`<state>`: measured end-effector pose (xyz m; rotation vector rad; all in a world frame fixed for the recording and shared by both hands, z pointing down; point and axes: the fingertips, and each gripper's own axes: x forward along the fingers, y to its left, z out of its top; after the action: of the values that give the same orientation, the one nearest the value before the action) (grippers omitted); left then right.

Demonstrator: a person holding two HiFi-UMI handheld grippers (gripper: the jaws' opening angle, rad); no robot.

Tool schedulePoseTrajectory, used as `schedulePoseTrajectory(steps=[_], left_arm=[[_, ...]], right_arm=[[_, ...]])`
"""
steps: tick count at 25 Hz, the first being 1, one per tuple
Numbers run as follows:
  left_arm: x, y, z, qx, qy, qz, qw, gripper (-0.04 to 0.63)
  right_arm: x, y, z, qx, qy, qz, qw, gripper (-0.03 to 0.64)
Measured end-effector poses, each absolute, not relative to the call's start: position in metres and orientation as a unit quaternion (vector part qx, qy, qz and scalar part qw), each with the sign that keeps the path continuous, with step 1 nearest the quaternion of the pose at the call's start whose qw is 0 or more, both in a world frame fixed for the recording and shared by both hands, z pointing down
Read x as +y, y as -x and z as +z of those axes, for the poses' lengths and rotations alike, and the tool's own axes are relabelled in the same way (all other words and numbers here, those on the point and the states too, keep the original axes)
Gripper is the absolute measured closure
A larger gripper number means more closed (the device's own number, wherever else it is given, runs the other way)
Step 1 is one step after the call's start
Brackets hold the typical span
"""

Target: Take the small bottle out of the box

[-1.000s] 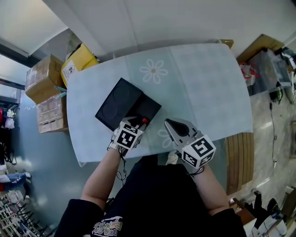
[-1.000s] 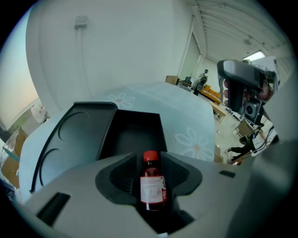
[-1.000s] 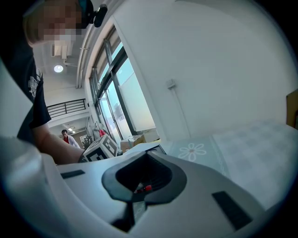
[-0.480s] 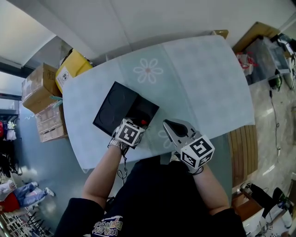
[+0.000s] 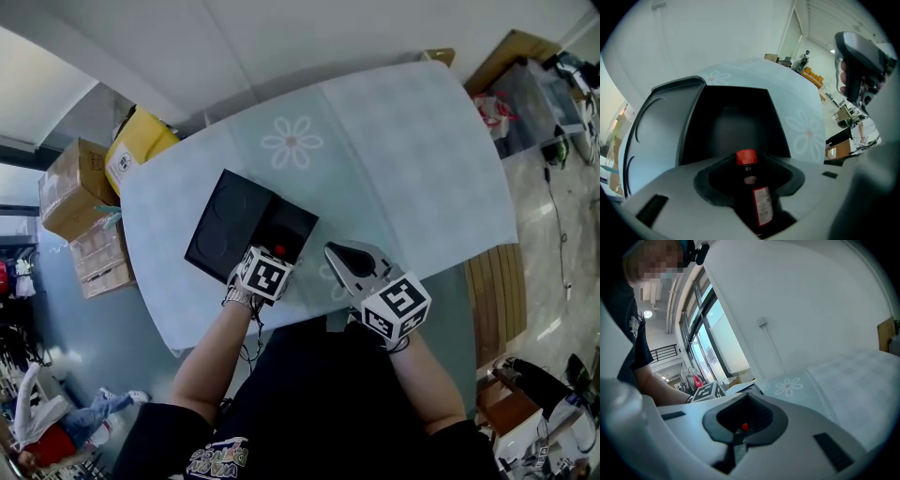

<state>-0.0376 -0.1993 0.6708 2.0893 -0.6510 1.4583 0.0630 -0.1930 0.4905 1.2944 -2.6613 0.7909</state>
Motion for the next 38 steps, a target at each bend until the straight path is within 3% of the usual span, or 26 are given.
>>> schedulePoseTrajectory(steps=[19, 38], left_arm=[[-0.200, 0.039, 0.663, -0.285, -0.802, 0.481, 0.209, 0.402], [-0.220, 0.034, 0.580, -0.404, -0.839, 0.335, 0.143, 0.426]], right_arm=[[-0.189, -0.059, 0.490, -0.877, -0.402, 0.260, 0.046, 0.594], [-0.174, -0.064, 0.478, -0.900, -0.357, 0.243, 0.059, 0.594]])
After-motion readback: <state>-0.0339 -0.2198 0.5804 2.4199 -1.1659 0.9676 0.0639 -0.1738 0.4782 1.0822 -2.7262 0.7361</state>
